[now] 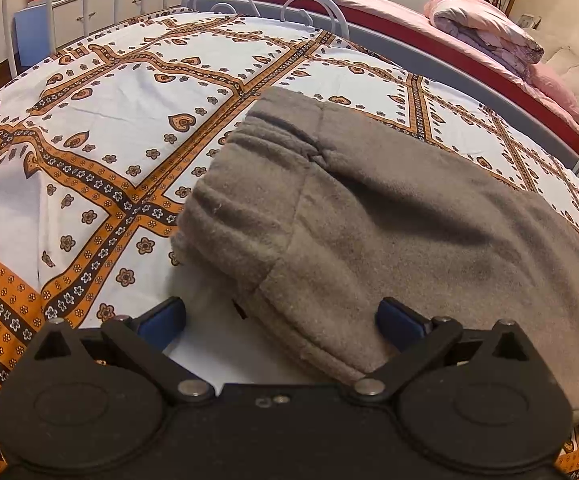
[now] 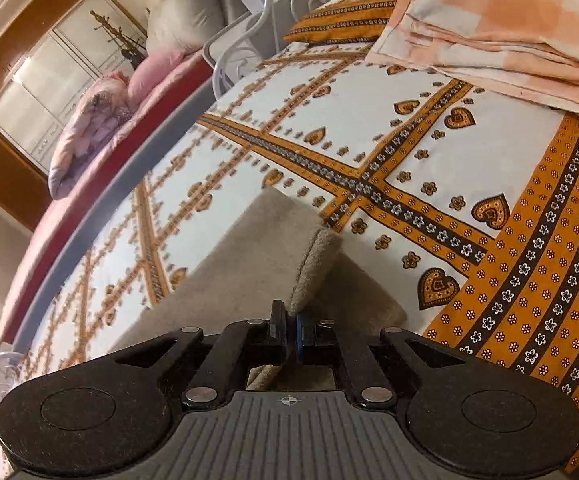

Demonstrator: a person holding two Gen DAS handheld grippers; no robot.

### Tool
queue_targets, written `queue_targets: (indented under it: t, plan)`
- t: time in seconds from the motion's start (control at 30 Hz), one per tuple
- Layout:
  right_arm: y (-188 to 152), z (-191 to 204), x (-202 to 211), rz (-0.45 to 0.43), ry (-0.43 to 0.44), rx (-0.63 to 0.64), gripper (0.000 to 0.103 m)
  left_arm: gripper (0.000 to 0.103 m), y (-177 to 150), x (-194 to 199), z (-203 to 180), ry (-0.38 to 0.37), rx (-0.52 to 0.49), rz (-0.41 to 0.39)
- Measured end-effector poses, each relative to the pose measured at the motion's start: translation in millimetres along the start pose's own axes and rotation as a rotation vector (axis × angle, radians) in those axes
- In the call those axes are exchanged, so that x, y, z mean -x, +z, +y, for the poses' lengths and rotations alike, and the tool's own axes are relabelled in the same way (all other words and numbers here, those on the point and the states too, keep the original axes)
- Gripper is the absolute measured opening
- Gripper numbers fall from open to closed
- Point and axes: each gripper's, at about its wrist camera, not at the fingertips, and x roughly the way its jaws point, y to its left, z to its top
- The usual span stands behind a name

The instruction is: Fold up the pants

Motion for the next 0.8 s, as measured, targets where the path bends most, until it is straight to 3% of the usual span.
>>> queue_targets:
  t: [0.2, 0.3, 0.4, 0.53, 0.6, 0.7, 0.8]
  plan:
    - [-1.7, -1.3, 21.1, 0.006, 0.021, -0.027, 0.005, 0.097, -1.0, 1.3, 3.2, -0.019, -0.023, -0.003]
    - [-7.3, -12.6, 4.8, 0.062, -0.011, -0.072, 0.005, 0.096, -0.3, 2.4, 4.4, -0.024, -0.029, -0.001]
    - [-5.5, -12.9, 6.7, 0.049, 0.004, -0.077, 0.005, 0.095, 0.1, 3.2, 3.1, -0.021, -0.034, -0.001]
    - [-5.5, -14.3, 22.4, 0.007, 0.041, -0.082, 0.007, 0.077, 1.0, 9.0, 0.7, -0.052, -0.053, -0.006]
    - [-5.9, -15.4, 24.3, 0.008, 0.032, -0.07, 0.007, 0.075, 0.5, 9.8, -2.7, -0.053, -0.069, -0.01]
    - [-5.8, -28.8, 19.1, 0.036, 0.057, -0.165, 0.007, 0.072, 0.9, 7.9, -3.6, -0.066, -0.056, -0.004]
    - [-7.7, -36.0, 21.8, 0.043, 0.066, -0.214, 0.009, 0.061, 2.3, 9.0, -4.5, -0.089, -0.052, -0.003]
